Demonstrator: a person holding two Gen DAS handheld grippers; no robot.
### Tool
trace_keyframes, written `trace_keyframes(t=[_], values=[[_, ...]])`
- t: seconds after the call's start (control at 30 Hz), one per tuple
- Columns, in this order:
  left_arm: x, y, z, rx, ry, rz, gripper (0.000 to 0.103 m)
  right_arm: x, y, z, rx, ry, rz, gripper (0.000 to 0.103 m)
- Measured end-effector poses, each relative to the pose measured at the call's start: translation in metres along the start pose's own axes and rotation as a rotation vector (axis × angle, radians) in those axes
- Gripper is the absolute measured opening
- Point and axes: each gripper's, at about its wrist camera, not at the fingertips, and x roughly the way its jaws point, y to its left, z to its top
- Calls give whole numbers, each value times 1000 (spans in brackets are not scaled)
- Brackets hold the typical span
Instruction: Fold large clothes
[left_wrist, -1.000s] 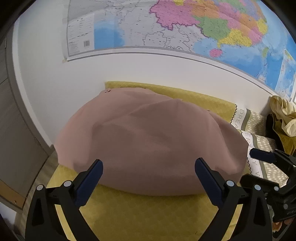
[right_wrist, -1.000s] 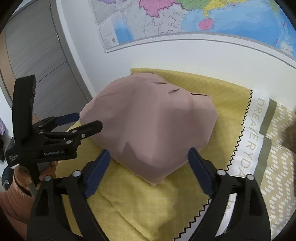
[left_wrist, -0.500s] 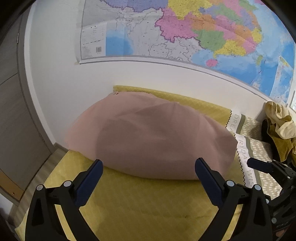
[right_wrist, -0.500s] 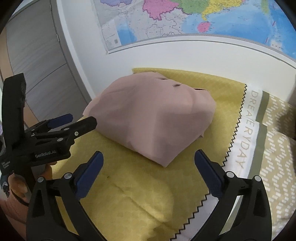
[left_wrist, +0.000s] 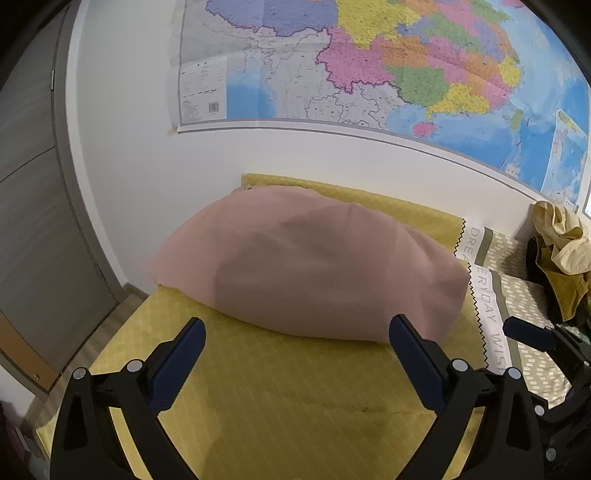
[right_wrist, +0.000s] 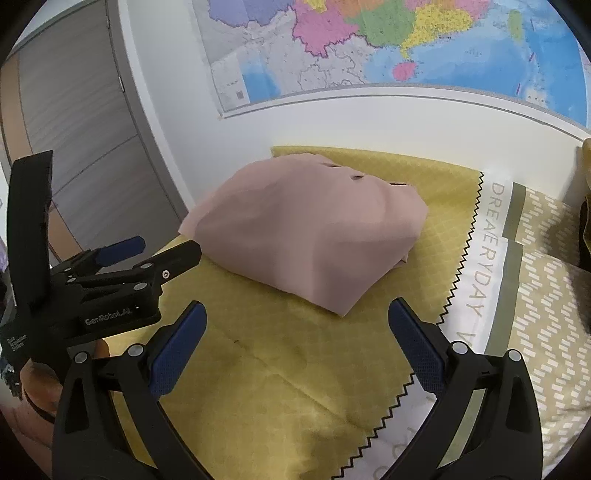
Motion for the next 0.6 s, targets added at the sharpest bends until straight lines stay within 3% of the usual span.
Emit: trace_keyframes(t=[0.6], values=[[-22, -2, -10, -1, -21, 37, 96, -13, 12, -10, -24, -27, -22, 97]])
